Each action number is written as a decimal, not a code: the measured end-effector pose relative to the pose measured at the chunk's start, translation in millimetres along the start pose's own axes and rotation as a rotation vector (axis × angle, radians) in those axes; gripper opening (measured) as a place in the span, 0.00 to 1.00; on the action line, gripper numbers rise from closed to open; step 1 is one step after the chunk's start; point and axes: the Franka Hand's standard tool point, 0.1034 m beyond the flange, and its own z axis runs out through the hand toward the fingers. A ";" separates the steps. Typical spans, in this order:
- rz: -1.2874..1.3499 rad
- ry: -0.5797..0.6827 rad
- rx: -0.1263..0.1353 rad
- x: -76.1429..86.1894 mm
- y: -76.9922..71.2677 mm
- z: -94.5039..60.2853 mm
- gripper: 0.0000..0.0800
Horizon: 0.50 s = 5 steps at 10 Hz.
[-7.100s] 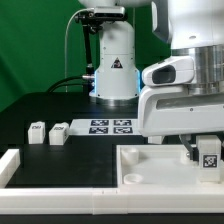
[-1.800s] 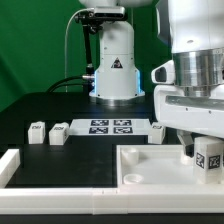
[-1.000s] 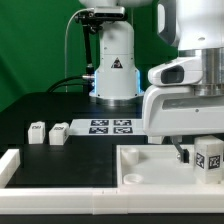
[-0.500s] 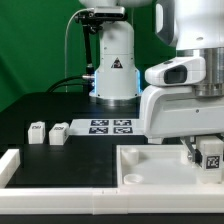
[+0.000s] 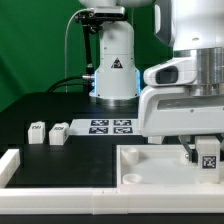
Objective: Assemble one leg
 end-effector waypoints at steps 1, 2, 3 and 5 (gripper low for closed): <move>0.092 0.001 -0.008 0.2 2.6 0.0 0.35; 0.181 0.002 -0.018 0.3 7.6 0.4 0.35; 0.291 0.007 -0.030 0.7 12.9 0.5 0.35; 0.480 0.022 -0.064 0.8 24.7 0.1 0.36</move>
Offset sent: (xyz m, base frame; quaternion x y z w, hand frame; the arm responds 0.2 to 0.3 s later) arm -0.0043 0.0048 0.0011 -0.0061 -0.0029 0.3518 0.9361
